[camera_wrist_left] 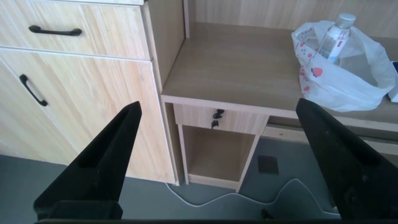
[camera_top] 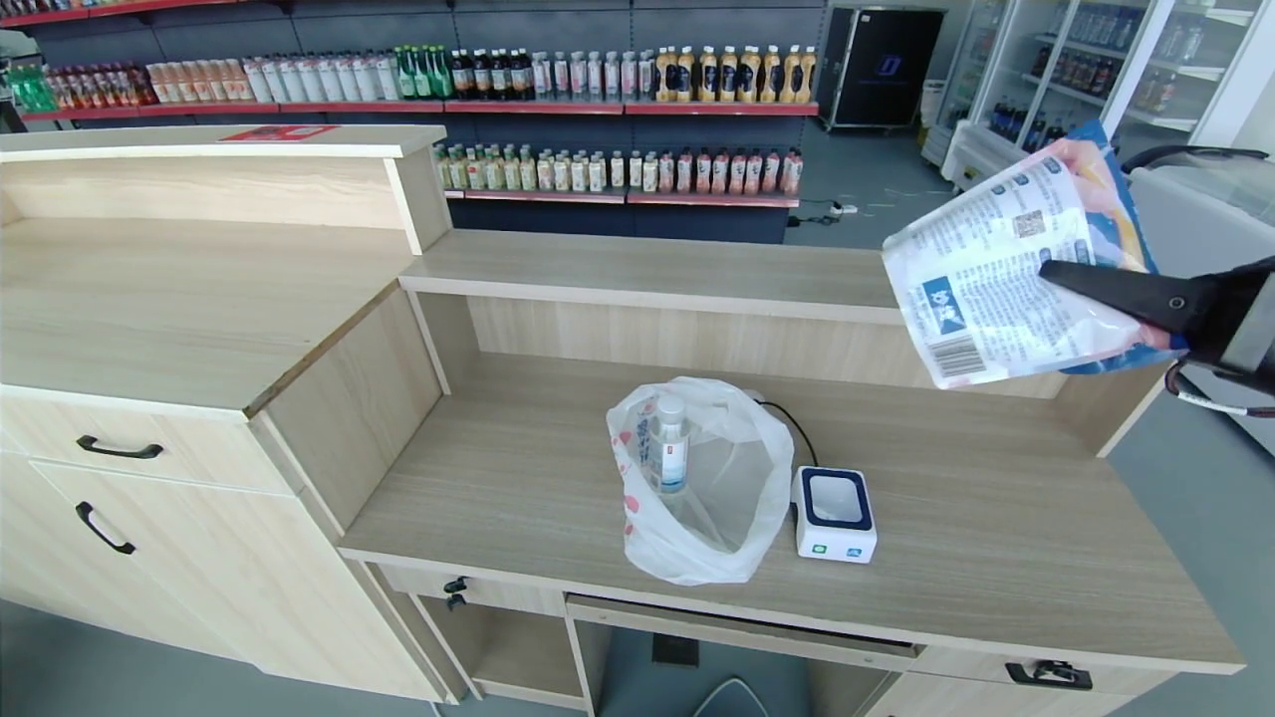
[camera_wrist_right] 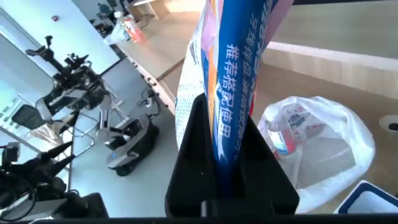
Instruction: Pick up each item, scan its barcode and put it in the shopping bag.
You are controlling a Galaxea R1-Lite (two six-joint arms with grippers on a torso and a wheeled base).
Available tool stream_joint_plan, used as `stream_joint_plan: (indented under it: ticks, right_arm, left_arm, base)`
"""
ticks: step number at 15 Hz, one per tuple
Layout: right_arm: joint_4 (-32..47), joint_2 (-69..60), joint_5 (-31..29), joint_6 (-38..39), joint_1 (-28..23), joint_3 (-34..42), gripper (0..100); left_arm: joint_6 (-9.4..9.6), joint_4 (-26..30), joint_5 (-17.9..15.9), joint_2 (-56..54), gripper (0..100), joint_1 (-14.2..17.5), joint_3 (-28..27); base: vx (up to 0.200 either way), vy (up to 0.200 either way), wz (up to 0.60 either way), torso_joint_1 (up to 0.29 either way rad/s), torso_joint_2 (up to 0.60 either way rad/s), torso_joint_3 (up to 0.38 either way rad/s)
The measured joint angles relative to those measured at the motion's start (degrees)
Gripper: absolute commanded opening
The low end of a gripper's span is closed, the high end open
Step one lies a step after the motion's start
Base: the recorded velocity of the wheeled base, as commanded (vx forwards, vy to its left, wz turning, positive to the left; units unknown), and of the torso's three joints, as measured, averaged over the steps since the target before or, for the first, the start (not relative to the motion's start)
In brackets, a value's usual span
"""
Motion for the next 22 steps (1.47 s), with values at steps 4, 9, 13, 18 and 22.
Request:
stream_joint_plan:
  ticks: [4,9,13,18,22]
  right_arm:
    - [0.0,-6.3,0.2,3.2,11.6,-2.4,0]
    - [1.3,-13.1,1.0,8.0,18.1,-2.5,0]
    - [11.0,-19.3,1.2,8.3,18.8,-0.8,0]
    - [25.5,-28.4,-1.5,8.0,17.3,1.8,0]
    - [28.2,-30.3,-2.2,8.1,17.2,1.9,0]
  left_arm:
    - [0.0,0.0,0.0,0.0,100,0.0,0.0]
    - [0.0,0.0,0.0,0.0,100,0.0,0.0]
    - [0.0,0.0,0.0,0.0,100,0.0,0.0]
    - [0.0,0.0,0.0,0.0,100,0.0,0.0]
    - [0.0,0.0,0.0,0.0,100,0.0,0.0]
  base:
    - [0.0,0.0,0.0,0.0,0.0,0.0]
    - [0.0,0.0,0.0,0.0,0.0,0.0]
    - [0.0,0.0,0.0,0.0,0.0,0.0]
    - [0.0,0.0,0.0,0.0,0.0,0.0]
    - [0.0,0.0,0.0,0.0,0.0,0.0]
